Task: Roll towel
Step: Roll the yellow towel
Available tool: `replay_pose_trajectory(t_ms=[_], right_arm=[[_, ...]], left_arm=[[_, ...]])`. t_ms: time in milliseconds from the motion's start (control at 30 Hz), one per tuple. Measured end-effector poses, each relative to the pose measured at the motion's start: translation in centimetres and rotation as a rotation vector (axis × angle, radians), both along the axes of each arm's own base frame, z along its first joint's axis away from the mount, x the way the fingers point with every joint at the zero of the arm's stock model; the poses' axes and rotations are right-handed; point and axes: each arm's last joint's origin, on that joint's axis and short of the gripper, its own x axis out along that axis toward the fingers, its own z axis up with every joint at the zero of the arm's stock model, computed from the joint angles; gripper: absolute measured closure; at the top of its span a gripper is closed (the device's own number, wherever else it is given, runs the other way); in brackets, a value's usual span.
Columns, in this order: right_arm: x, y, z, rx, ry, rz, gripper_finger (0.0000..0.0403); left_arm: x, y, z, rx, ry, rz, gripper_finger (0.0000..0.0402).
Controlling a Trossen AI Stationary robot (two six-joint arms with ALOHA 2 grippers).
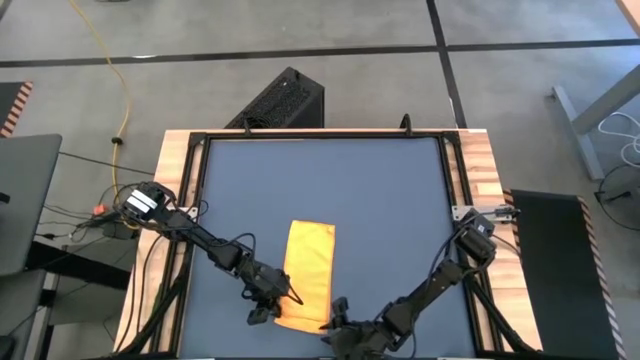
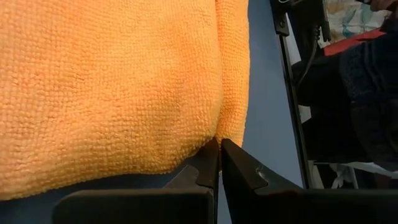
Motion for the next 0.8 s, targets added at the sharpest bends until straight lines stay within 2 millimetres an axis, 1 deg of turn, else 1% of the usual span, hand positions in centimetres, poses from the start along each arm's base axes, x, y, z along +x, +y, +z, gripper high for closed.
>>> replay_pose_trajectory(t_ms=[100,200,300,433,533,667,800], right_arm=[[0.4,-0.1,-0.8,0.024,0.018,0.013,0.0243],[0.5,0.0,-2.3,0.047,0.035,0.006,0.0243],[0.6,0.0,-2.4,0.059,0.010,-0.041,0.0245],[0.5,-0.1,-2.5,0.044,0.001,-0.078,0.0258],[0.5,-0.1,-2.6,0.083,0.008,-0.106,0.0276],[0.3,-0.3,-2.8,0.170,0.034,-0.176,0.0311],[0.3,-0.2,-2.8,0.274,0.061,-0.202,0.0356]], left_arm=[[0.0,0.0,0.0,0.003,-0.003,-0.003,0.0401],[0.0,0.0,0.0,0.003,-0.002,-0.004,0.0401],[0.0,0.0,0.0,0.002,-0.003,-0.004,0.0401],[0.0,0.0,0.0,0.000,-0.002,-0.008,0.0401],[0.0,0.0,0.0,0.000,-0.002,-0.008,0.0401],[0.0,0.0,0.0,0.004,-0.004,-0.006,0.0399],[-0.1,0.0,0.0,0.010,-0.012,-0.024,0.0375]])
